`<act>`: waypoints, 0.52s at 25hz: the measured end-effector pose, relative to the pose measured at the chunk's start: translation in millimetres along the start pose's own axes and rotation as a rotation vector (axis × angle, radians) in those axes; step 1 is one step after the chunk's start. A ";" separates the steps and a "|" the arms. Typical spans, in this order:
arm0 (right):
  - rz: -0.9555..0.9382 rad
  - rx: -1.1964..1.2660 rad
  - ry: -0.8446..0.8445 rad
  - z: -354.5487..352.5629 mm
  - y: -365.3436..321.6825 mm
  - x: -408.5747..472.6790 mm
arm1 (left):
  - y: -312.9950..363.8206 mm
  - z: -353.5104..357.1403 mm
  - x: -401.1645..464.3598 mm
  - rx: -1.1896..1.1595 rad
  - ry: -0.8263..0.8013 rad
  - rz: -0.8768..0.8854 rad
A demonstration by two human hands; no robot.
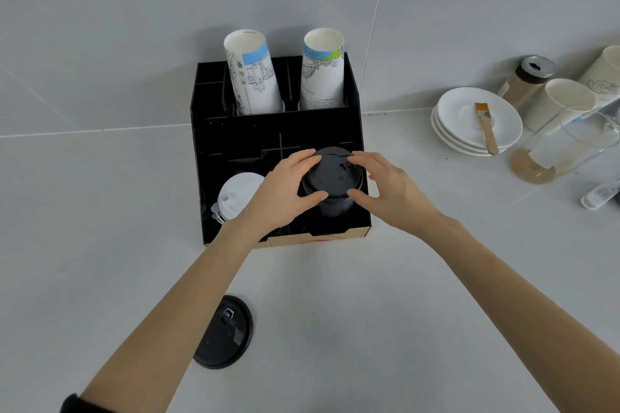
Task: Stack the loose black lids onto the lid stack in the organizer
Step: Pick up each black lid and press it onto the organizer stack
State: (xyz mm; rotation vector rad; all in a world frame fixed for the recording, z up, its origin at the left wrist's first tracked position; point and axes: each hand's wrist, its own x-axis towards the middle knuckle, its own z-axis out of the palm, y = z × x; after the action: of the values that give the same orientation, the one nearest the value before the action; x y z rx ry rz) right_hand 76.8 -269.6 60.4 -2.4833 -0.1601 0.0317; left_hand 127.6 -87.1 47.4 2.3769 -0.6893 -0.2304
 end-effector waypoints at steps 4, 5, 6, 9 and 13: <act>-0.010 -0.012 -0.001 1.1 -2.7 0.7 | -2.7 -0.1 -1.3 -0.021 0.018 -0.003; -0.012 -0.015 0.000 1.7 -3.0 1.0 | -3.2 0.3 -1.8 -0.022 0.020 -0.003; -0.014 -0.018 0.001 2.4 -3.0 1.2 | -3.3 1.1 -2.3 -0.025 0.021 -0.006; -0.008 -0.020 0.003 4.5 -1.6 0.7 | -3.8 2.6 -2.2 -0.035 0.020 -0.012; 0.013 0.023 0.027 8.5 -1.5 -4.3 | -3.1 3.2 -1.3 -0.022 0.004 -0.017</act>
State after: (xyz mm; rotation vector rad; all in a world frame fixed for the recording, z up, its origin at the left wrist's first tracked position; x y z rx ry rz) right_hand 71.8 -263.8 54.5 -2.4604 -0.1310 0.0052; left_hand 126.8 -86.0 43.0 2.3620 -0.6621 -0.2398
